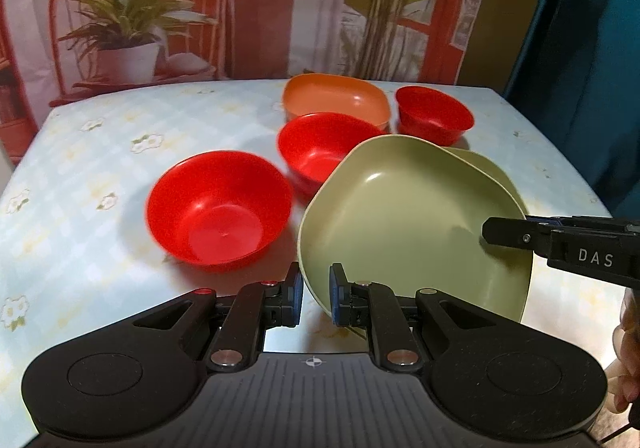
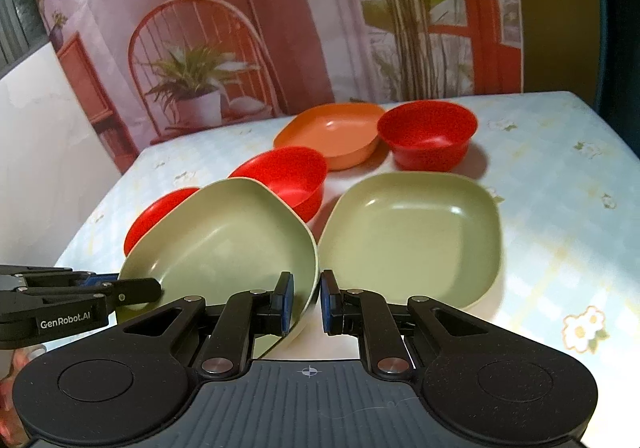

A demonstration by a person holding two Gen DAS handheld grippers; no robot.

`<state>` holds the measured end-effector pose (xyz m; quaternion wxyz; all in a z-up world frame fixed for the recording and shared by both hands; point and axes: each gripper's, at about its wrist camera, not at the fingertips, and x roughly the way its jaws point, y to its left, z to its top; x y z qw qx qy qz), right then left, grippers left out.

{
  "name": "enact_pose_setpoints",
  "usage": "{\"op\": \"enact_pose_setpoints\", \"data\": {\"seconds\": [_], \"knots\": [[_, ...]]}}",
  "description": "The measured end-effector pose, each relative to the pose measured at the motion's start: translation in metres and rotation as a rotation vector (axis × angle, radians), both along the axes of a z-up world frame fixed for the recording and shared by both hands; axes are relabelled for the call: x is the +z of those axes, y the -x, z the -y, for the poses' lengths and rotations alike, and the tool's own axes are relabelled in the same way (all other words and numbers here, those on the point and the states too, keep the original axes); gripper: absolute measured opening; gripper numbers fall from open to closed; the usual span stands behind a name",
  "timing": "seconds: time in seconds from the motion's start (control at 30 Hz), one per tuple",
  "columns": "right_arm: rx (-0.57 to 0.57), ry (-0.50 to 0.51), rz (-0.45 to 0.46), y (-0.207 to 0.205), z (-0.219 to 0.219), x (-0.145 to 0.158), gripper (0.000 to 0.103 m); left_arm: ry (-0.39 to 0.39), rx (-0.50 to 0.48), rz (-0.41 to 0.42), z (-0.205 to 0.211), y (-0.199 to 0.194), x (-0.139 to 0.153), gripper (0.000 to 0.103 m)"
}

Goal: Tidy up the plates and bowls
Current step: 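Lift the green plate with both grippers and lower it onto the other green plate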

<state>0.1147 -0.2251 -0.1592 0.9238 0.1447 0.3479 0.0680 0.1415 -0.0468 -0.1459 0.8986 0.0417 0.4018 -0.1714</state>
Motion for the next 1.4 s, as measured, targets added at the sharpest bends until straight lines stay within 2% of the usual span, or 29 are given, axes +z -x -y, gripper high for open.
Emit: {"op": "enact_pose_setpoints", "data": {"seconds": [0.37, 0.73, 1.13, 1.4], "knots": [[-0.041, 0.063, 0.010, -0.015, 0.051, 0.013, 0.013, 0.002, -0.103, -0.024, 0.056, -0.017, -0.007, 0.016], [-0.005, 0.137, -0.029, -0.060, 0.092, 0.010, 0.013, 0.007, -0.122, -0.102, 0.099, -0.041, -0.024, 0.017], [0.038, 0.171, -0.081, -0.095, 0.106, -0.014, 0.014, 0.025, -0.122, -0.163, 0.114, -0.053, -0.036, 0.021], [0.058, 0.245, -0.089, -0.104, 0.103, -0.022, 0.013, 0.031, -0.131, -0.168, 0.109, -0.059, -0.036, 0.026]]}}
